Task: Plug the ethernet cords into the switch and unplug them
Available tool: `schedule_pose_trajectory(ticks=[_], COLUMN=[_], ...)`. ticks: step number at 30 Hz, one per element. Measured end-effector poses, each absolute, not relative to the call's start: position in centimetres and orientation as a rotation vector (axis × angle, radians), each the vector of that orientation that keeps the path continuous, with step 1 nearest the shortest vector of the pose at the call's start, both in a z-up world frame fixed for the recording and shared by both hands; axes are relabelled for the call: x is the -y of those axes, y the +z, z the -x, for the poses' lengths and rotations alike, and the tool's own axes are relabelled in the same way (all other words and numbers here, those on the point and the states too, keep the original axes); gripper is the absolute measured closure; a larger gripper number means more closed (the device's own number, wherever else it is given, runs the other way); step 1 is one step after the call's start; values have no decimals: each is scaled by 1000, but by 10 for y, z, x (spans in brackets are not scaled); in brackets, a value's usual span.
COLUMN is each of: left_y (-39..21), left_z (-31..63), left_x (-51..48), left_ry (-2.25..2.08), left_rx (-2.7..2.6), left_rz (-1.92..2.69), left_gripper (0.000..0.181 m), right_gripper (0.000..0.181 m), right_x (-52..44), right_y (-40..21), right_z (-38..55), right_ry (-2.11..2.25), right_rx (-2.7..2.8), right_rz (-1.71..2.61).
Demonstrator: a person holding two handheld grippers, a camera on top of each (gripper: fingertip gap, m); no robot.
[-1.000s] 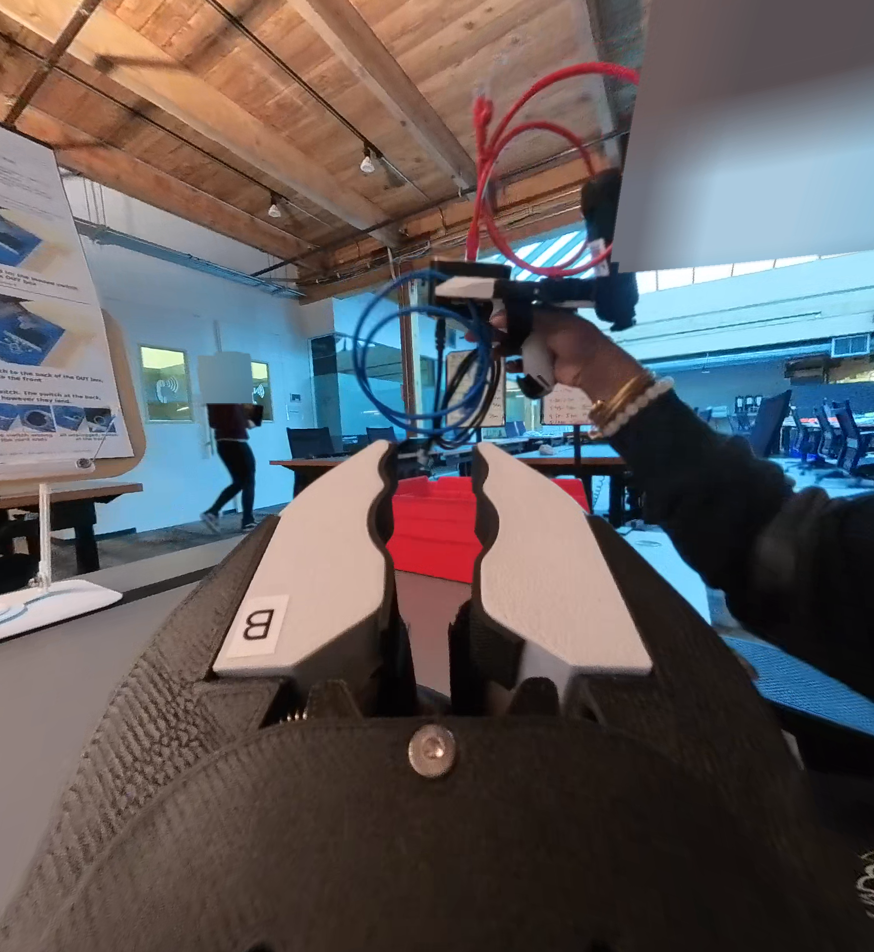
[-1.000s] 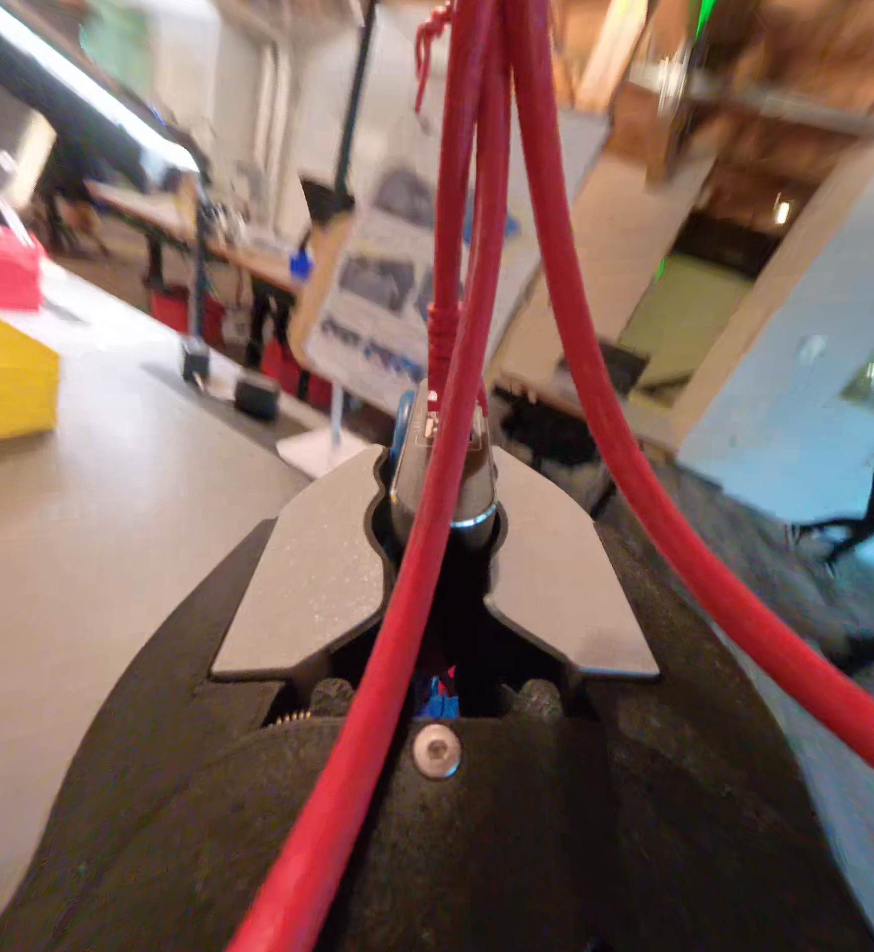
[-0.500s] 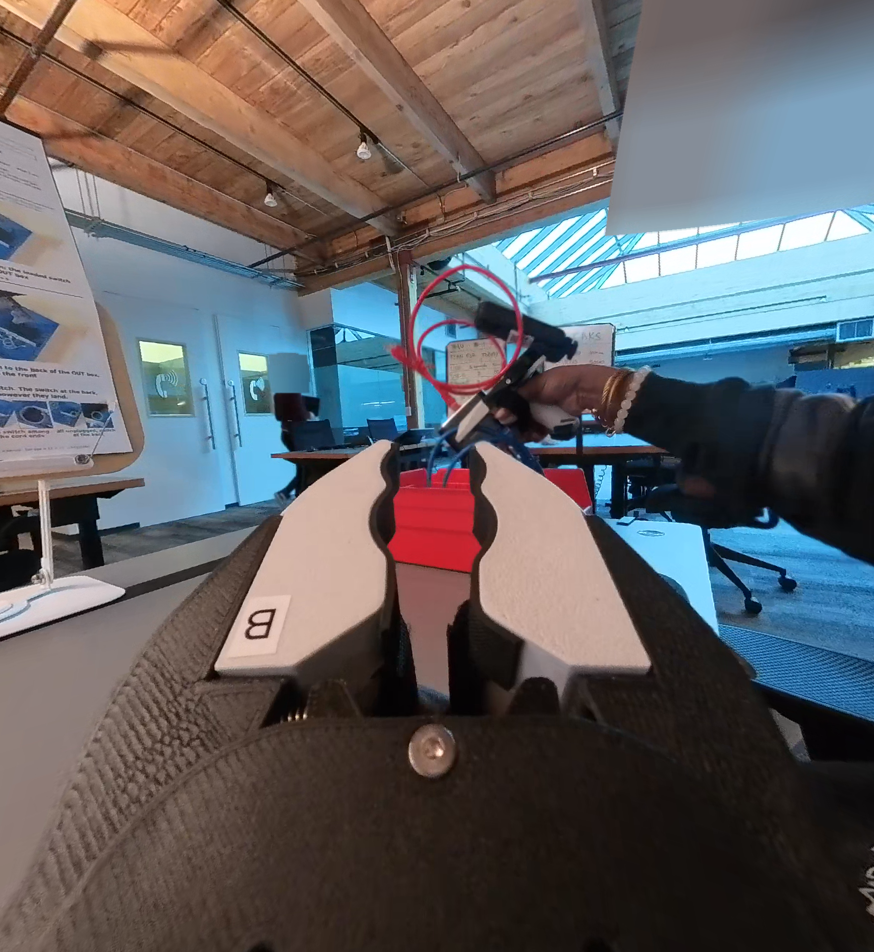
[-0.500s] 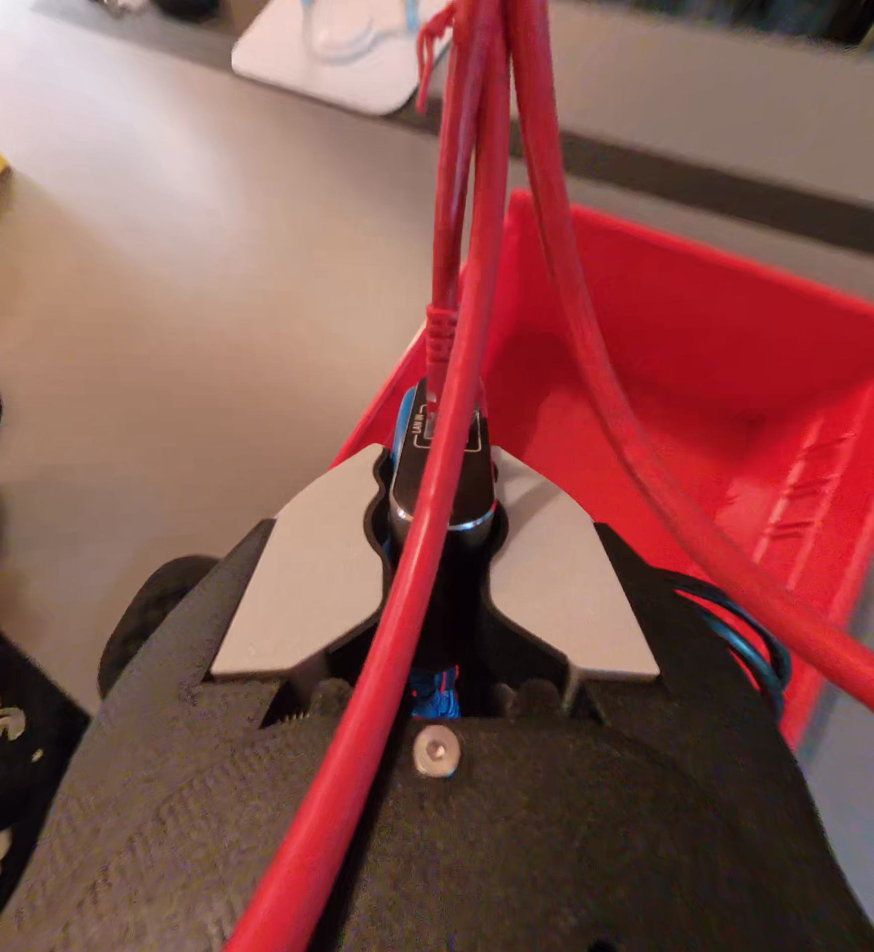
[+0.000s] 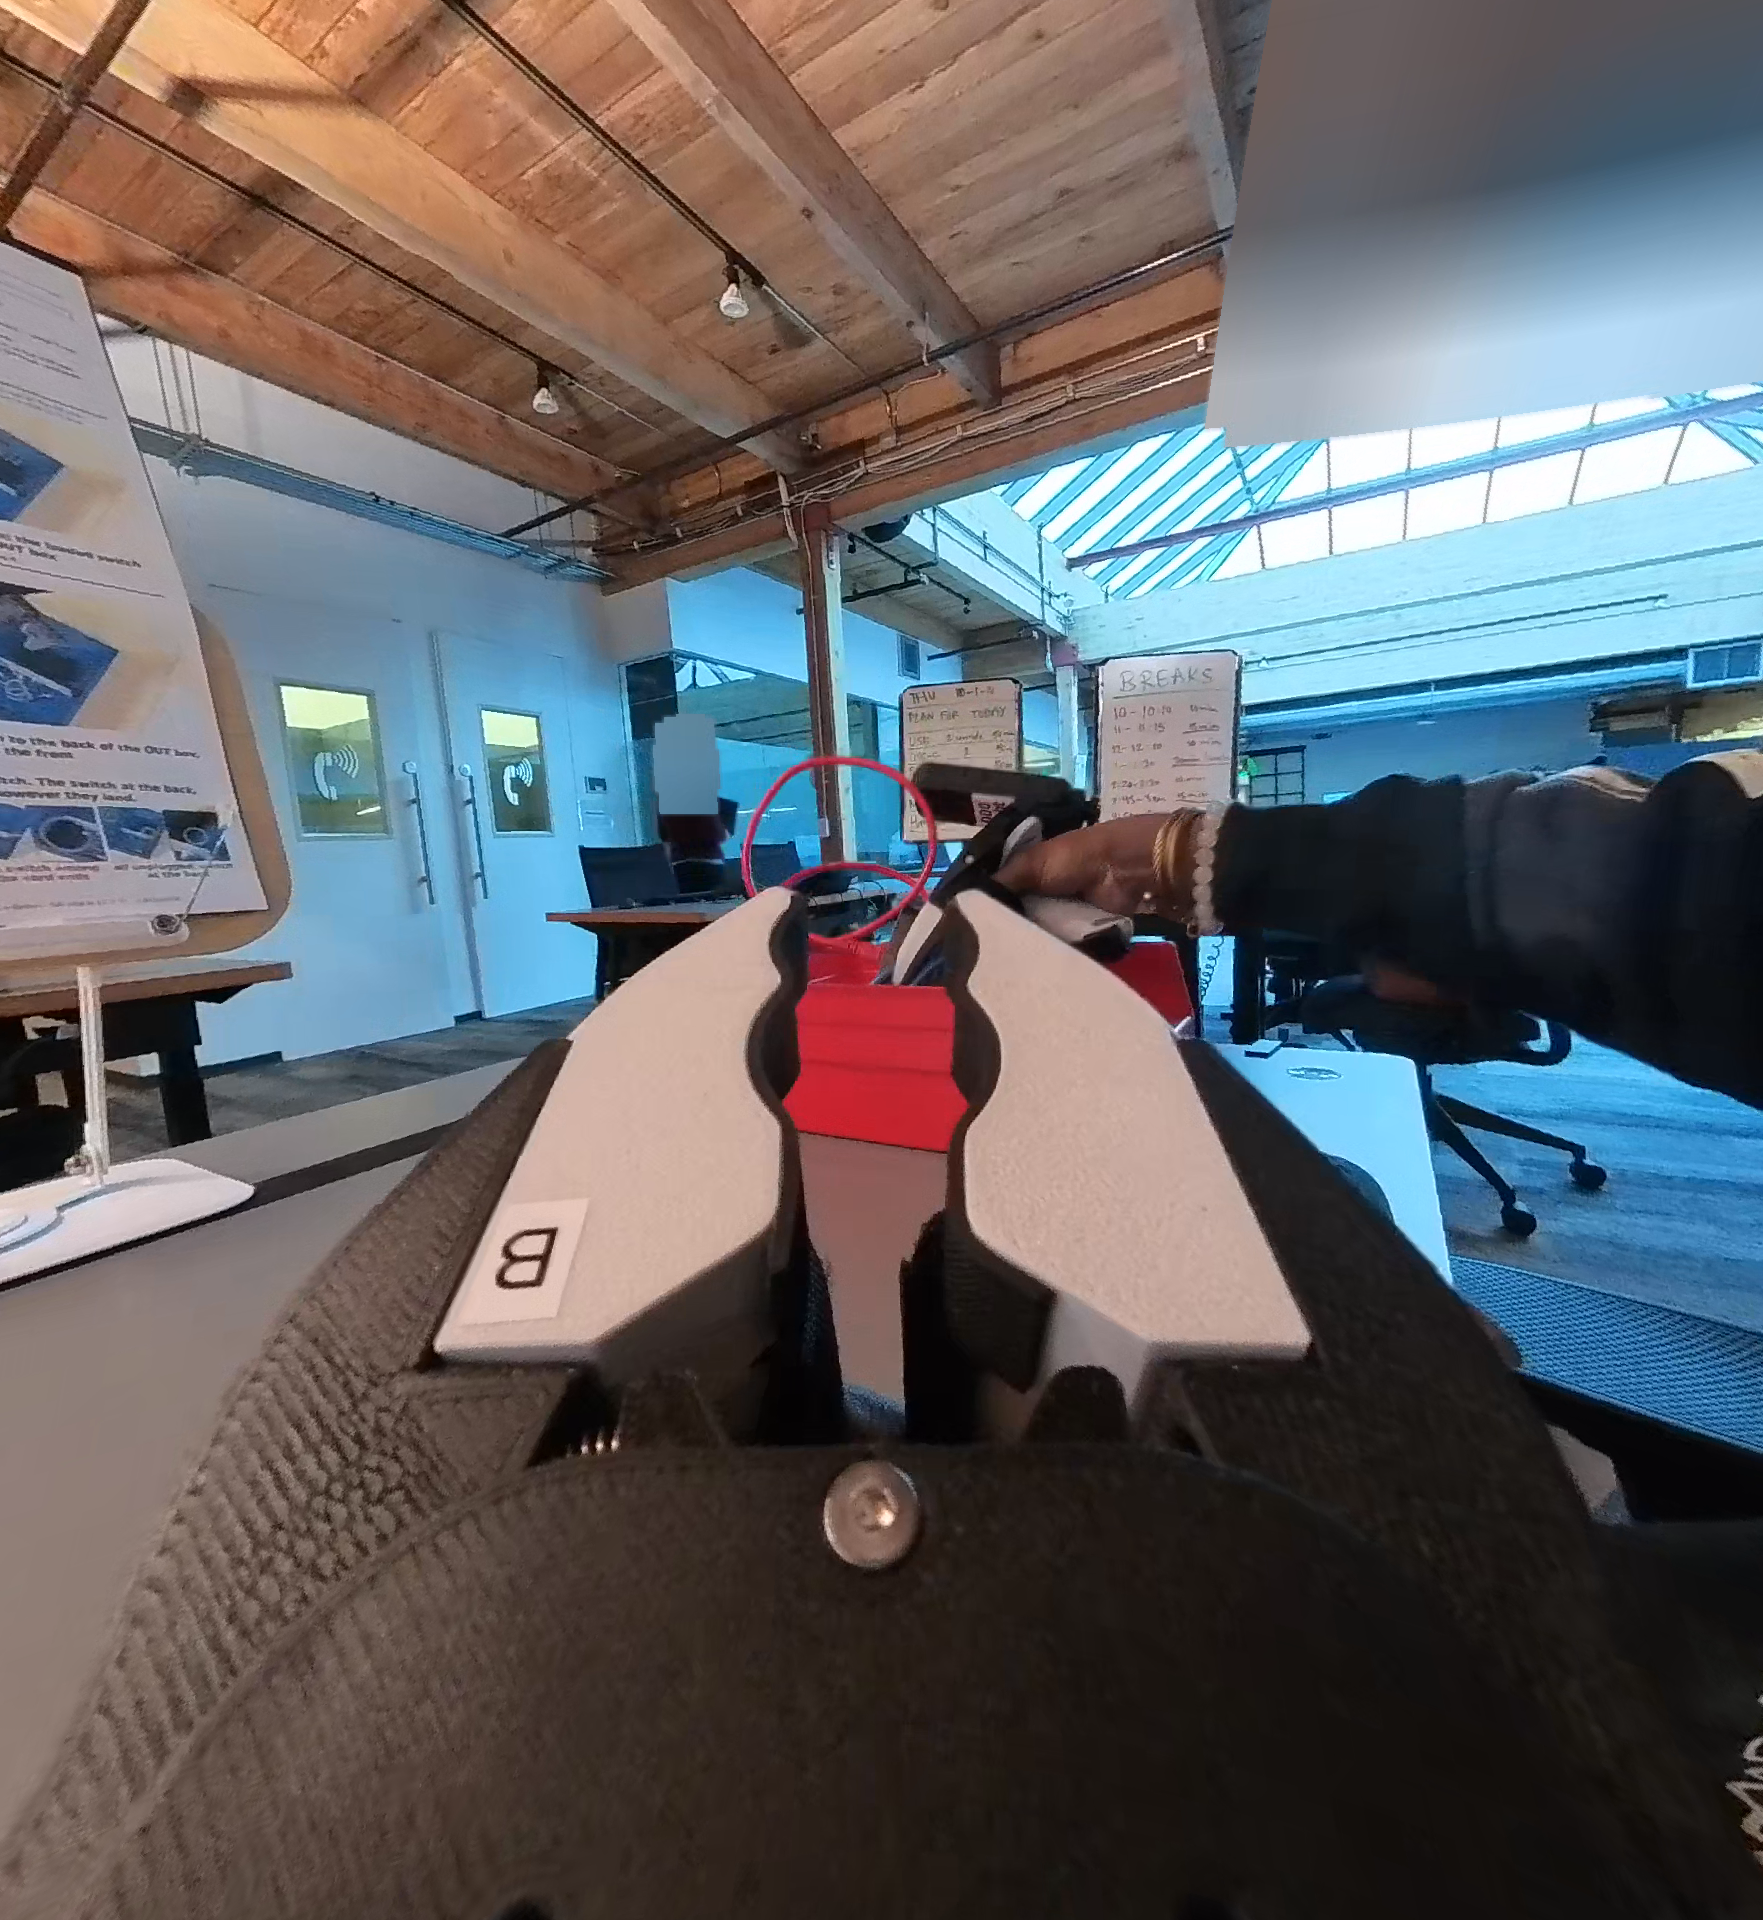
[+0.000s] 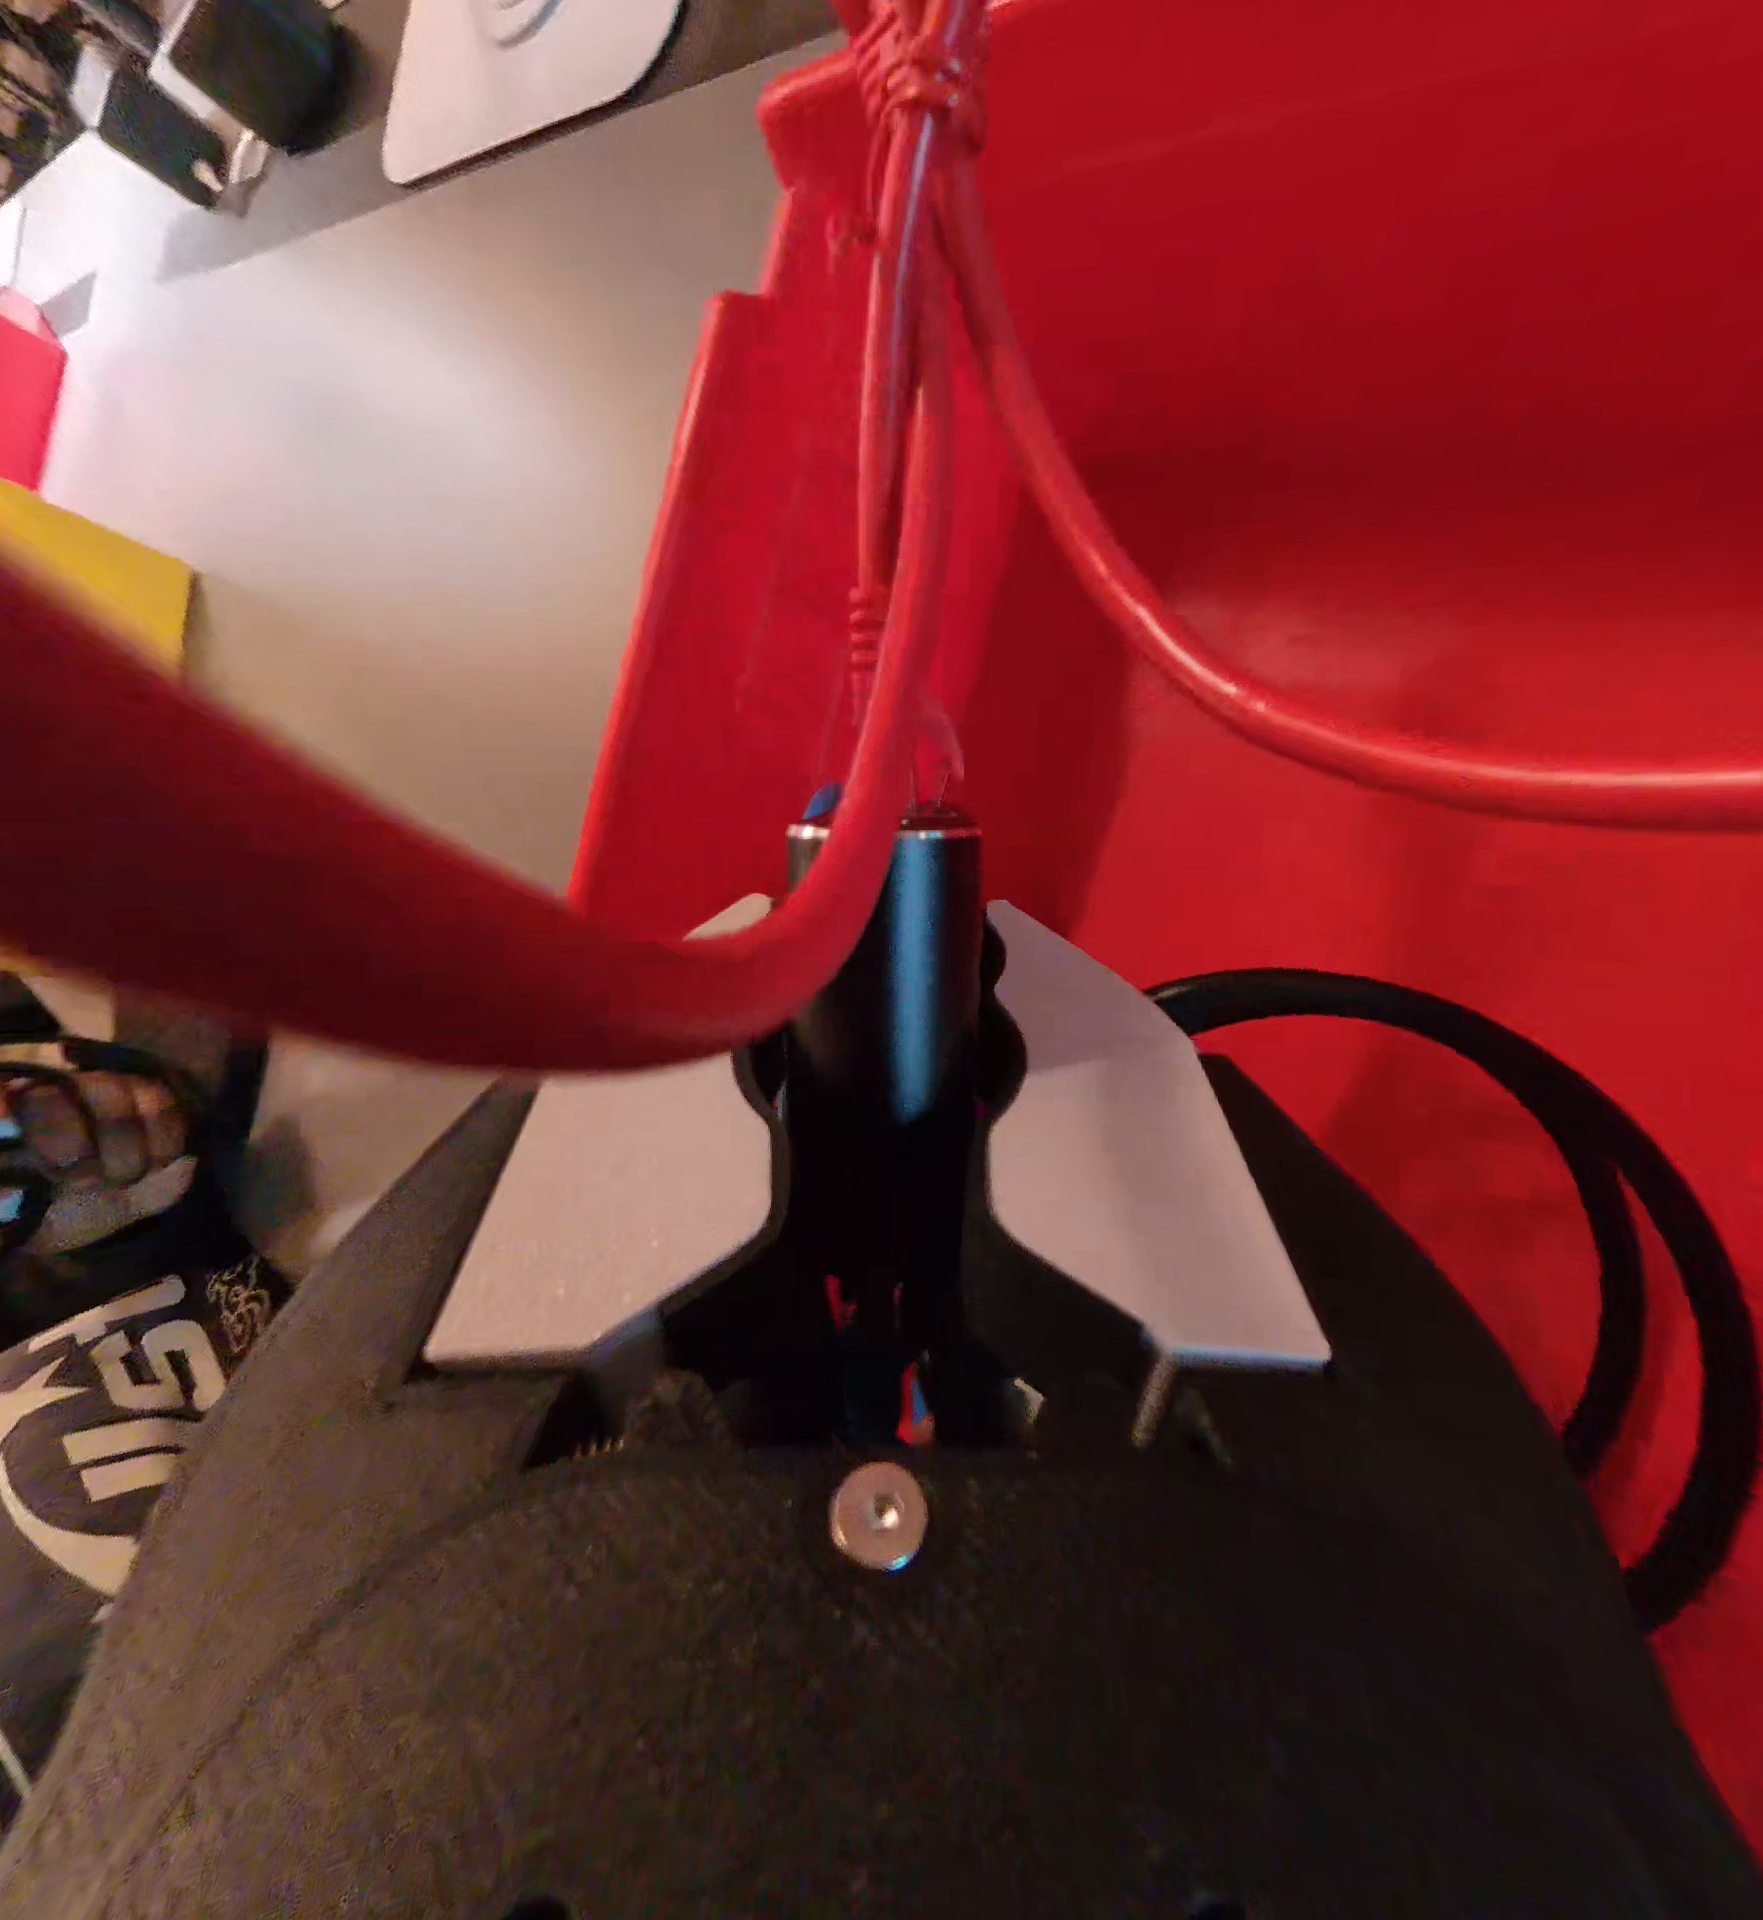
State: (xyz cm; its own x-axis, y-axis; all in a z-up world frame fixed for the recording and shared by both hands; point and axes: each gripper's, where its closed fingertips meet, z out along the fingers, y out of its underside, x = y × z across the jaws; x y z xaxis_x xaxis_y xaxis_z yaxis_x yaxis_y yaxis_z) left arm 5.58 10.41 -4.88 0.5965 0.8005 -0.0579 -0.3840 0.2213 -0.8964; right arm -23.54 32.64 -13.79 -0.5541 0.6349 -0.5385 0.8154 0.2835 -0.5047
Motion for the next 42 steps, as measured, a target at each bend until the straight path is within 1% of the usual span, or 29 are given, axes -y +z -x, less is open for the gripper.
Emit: schedule_pose_trajectory(ticks=[10, 11, 14, 17, 20, 21, 24, 26, 29, 32, 33, 34, 35, 36, 40, 42], left_y=[-49, -49, -50, -50, -50, -50, -50, -50, -50, -49, -49, -49, -49, -49, -48, -48], left_z=[-56, -56, -55, -54, -54, -54, -53, -51, -48, -47, -46, -46, -46, -45, -46, -47], left_x=[-105, -105, -104, -103, -102, -101, -99, -97, -92, -88, -88, -87, -87, -86, -85, -86], left_ry=[858, 856, 864, 860, 866, 870, 872, 871, 877, 869, 865, 863, 862, 865, 866, 863], left_rx=[468, 469, 472, 481, 485, 486, 496, 516, 541, 560, 564, 567, 569, 570, 568, 565], left_rz=[1061, 1062, 1063, 1060, 1058, 1057, 1048, 1041, 1025, 1005, 1001, 998, 996, 995, 989, 993], left_gripper=[157, 157, 157, 157, 157, 157, 156, 156, 154, 152, 152, 152, 151, 151, 150, 150], right_gripper=[147, 145, 124, 104, 75, 73, 81, 84, 84, 88, 96, 118, 146, 160, 156, 154], right_x=[-326, -325, -334, -324, -323, -321, -307, -299, -296, -313, -322, -325, -322, -316, -291, -275], right_y=[-167, -167, -162, -121, -62, -42, 0, -6, -62, -126, -141, -153, -160, -164, -165, -165], right_z=[259, 260, 270, 281, 275, 266, 210, 169, 122, 111, 115, 117, 115, 112, 117, 120], right_ry=[-965, -953, -909, -1232, -1563, -1702, -2072, -2097, -1772, -1390, -1290, -1224, -1206, -1219, -1195, -1195], right_rx=[-2414, -2439, -2744, -2883, -3024, -3052, -2958, -2905, -2941, -3096, -3171, -3225, -3244, -3230, -3295, -3285], right_rz=[-1430, -1413, -1328, -1244, -1204, -1167, -984, -894, -894, -1022, -1071, -1060, -1003, -951, -851, -869])
